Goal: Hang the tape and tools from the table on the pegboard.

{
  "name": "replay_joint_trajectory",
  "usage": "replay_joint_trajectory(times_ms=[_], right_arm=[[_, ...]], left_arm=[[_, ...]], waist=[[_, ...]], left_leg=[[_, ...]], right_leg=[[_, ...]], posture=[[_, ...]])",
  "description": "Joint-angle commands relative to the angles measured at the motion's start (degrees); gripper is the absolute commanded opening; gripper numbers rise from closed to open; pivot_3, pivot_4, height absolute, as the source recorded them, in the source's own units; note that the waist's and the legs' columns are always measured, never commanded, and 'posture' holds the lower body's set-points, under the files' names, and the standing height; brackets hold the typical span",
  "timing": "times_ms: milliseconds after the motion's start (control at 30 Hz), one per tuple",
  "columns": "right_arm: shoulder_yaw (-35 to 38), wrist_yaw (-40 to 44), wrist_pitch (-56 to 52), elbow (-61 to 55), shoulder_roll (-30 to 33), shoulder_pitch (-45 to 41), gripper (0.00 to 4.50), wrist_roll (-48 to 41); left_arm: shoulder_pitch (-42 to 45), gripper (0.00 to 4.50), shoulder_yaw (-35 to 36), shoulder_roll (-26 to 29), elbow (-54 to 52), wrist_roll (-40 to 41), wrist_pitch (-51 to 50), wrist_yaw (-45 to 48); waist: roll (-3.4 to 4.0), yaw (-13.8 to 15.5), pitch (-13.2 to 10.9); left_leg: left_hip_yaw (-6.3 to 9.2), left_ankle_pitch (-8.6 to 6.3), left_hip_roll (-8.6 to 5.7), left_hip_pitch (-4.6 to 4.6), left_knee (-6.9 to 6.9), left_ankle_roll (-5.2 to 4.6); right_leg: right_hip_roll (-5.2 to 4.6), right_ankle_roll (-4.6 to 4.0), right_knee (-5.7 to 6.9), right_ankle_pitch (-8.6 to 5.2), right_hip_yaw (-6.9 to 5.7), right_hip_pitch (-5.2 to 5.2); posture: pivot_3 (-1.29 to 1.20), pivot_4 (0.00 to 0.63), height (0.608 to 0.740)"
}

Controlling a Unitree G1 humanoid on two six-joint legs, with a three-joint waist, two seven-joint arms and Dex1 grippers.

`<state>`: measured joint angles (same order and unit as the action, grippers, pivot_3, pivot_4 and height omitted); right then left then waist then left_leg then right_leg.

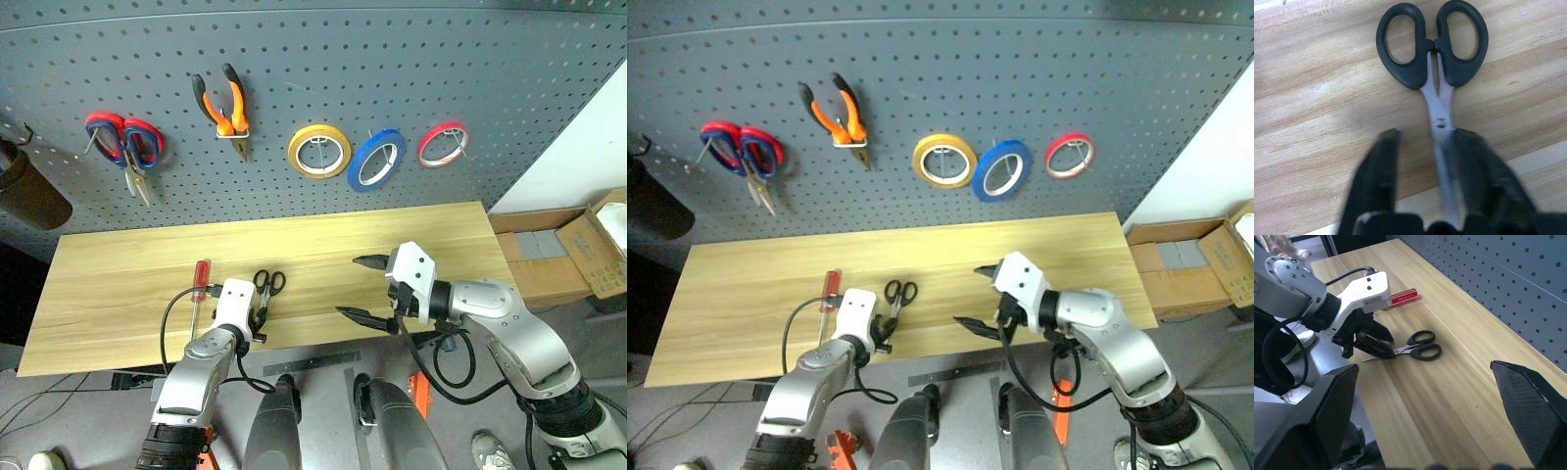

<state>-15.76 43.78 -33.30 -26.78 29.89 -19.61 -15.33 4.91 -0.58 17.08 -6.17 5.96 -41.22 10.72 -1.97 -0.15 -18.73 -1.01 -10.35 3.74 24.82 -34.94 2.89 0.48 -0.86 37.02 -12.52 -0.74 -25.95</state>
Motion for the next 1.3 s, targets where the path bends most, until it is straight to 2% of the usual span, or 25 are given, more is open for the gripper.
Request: replay_joint_trajectory(times_ms=[33, 67, 433, 567, 833, 1033, 1300], right_arm=[[0.77, 0.22, 0.25, -1.11, -0.29, -0.44, 4.5, -0.96], [0.77, 0.26, 0.28, -1.04, -0.28, -0.48, 4.5, -0.96], [0.81, 0.37, 2.38, -0.2, -1.34, -0.62, 4.5, -0.99], [2.16, -0.04, 3.13, -0.61, -3.56, -0.6, 4.5, -2.73], [8.14, -3.56, 3.42, -0.82, -12.56, -0.7, 4.5, -10.85], [10.45, -5.09, 7.97, 1.85, -18.08, -2.55, 4.5, -13.44], [12.51, -5.58, 12.44, 5.15, -21.23, -5.64, 4.5, -15.26]], left_arm=[[-1.48, 0.33, -0.2, -0.59, -0.08, -0.27, -1.11, 0.03], [-1.58, 0.08, -0.21, -0.66, -0.16, -0.3, -1.11, -0.04], [-1.61, 0.08, 2.51, -2.75, -1.03, 1.18, 2.98, 0.07], [-1.47, 0.08, 2.54, -3.01, -1.21, -0.3, 9.54, -0.5], [-10.27, 0.08, 5.36, -10.78, -6.83, -1.72, 33.05, -7.33], [-9.48, 0.08, 9.14, -15.42, -7.44, 0.16, 44.63, -10.66], [-10.13, 0.08, 15.05, -17.6, -12.51, 3.4, 50.25, -13.92]], waist=[[0.0, 0.0, 0.0], [0.0, 0.0, 0.0], [0.0, 0.03, 0.0], [-0.03, 0.07, 0.0], [-0.38, 0.38, 0.28], [-0.62, 1.67, 1.79], [-1.1, 2.16, 4.72]], left_leg=[[0.0, 0.0, 0.0, 0.0, 0.0, 0.0], [-0.01, 0.0, 0.0, 0.0, 0.0, 0.0], [-0.03, 0.0, -0.01, 0.01, 0.01, 0.0], [-0.02, 0.0, -0.01, 0.1, 0.0, 0.0], [-0.12, -0.06, 0.0, 0.15, 0.0, 0.09], [-0.01, -0.06, -0.01, 0.16, -0.08, 0.1], [-0.07, -0.07, -0.05, 0.12, -0.13, 0.08]], right_leg=[[0.0, 0.0, 0.0, 0.0, 0.0, 0.0], [0.0, 0.0, 0.0, 0.0, 0.01, 0.0], [-0.01, 0.02, -0.01, 0.0, 0.01, -0.01], [0.0, 0.03, -0.01, 0.0, 0.0, -0.08], [-0.02, 0.11, -0.03, -0.01, 0.07, -0.1], [0.07, 0.16, -0.01, 0.02, -0.06, -0.07], [0.17, 0.25, -0.1, 0.08, -0.03, 0.06]], posture=[[-0.01, 0.367, 0.74], [-0.01, 0.368, 0.74], [0.01, 0.339, 0.74], [0.03, 0.314, 0.74], [0.09, 0.247, 0.74], [0.16, 0.187, 0.74], [0.21, 0.135, 0.74]])
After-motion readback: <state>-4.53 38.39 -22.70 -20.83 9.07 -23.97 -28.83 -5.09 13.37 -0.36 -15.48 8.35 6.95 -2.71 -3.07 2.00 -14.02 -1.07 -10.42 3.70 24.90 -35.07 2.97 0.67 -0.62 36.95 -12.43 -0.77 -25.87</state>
